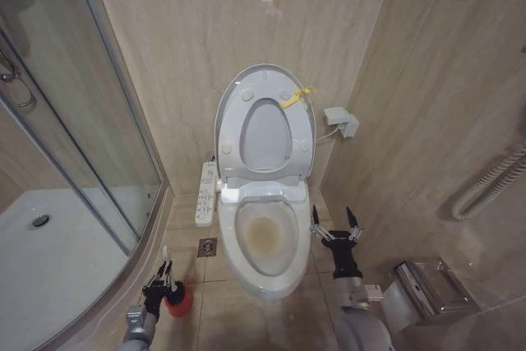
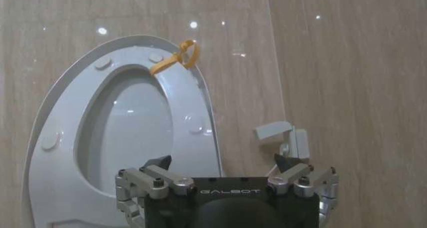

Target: Open the toilet lid, clean the toilet bowl with a toilet brush, close the toilet lid, and flush.

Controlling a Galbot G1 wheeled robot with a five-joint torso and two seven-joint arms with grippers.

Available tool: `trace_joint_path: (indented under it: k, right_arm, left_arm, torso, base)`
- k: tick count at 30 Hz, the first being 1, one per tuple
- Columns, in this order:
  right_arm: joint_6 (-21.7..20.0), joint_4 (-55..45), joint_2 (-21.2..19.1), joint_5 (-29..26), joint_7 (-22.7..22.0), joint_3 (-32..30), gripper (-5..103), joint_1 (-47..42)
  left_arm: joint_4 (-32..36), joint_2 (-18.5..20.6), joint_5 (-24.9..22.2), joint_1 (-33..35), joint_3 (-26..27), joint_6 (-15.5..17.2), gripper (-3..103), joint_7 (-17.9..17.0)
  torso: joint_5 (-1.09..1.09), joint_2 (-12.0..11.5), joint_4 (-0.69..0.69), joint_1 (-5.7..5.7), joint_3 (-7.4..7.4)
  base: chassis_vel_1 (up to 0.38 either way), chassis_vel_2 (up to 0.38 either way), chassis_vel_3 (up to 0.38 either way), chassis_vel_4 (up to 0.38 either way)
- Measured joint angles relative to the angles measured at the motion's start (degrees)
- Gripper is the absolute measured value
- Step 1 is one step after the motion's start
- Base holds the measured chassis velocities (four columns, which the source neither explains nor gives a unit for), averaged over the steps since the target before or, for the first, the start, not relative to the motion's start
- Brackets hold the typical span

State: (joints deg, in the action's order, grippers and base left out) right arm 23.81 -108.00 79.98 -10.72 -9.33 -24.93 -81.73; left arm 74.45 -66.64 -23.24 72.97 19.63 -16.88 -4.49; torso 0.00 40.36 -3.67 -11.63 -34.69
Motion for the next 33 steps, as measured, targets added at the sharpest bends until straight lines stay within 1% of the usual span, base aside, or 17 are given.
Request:
trace_joint_path:
  k: [9, 15, 21, 22, 29, 30, 33]
  right_arm:
    - [0.2, -0.8, -0.1, 0.0, 0.0, -0.3, 100, -0.5]
    - [0.3, -1.6, 0.1, 0.3, 0.0, -0.3, 100, -0.9]
    - [0.3, -2.1, 0.2, 0.8, 0.0, -0.3, 100, -1.4]
    - [0.4, -2.3, 0.2, 1.0, 0.0, -0.3, 100, -1.6]
    - [0.7, -2.9, 0.1, 1.1, 0.0, -0.3, 100, -2.2]
    - [0.8, -2.9, 0.0, 1.1, 0.0, -0.3, 100, -2.3]
    - [1.1, -2.9, -0.2, 1.1, 0.0, -0.3, 100, -2.4]
  left_arm:
    - [-0.4, -0.1, 0.6, 0.7, 0.0, -0.1, 14, 0.1]
    - [1.6, -0.3, 1.0, 2.4, 0.4, 0.3, 13, -0.5]
    - [4.3, 0.3, 1.0, 4.7, 2.0, 0.5, 13, -0.6]
    - [5.0, 0.4, 1.0, 5.2, 2.3, 0.5, 39, -0.6]
    - [5.9, 0.1, 1.0, 6.5, 3.2, 0.3, 39, -0.6]
    - [5.5, -0.1, 1.3, 6.5, 3.2, 0.3, 66, -0.6]
    - [5.8, -0.7, 1.6, 6.5, 3.3, 0.2, 66, -0.8]
  torso:
    - [0.00, 0.0, 0.00, 0.00, 0.00]
    - [0.00, 0.0, 0.00, 0.01, 0.00]
    - [0.00, 0.0, 0.00, 0.01, 0.00]
    - [0.00, 0.0, 0.00, 0.01, 0.00]
    - [0.01, 0.0, 0.00, 0.01, 0.00]
    - [0.00, 0.0, 0.00, 0.01, 0.00]
    - [-0.01, 0.0, 0.00, 0.01, 0.00]
  base:
    - [0.000, 0.000, 0.000, 0.000]
    - [0.000, 0.000, 0.000, 0.000]
    - [0.000, 0.000, 0.000, 0.000]
    - [0.000, 0.000, 0.000, 0.000]
    - [0.000, 0.000, 0.000, 0.000]
    - [0.000, 0.000, 0.000, 0.000]
    - [0.000, 0.000, 0.000, 0.000]
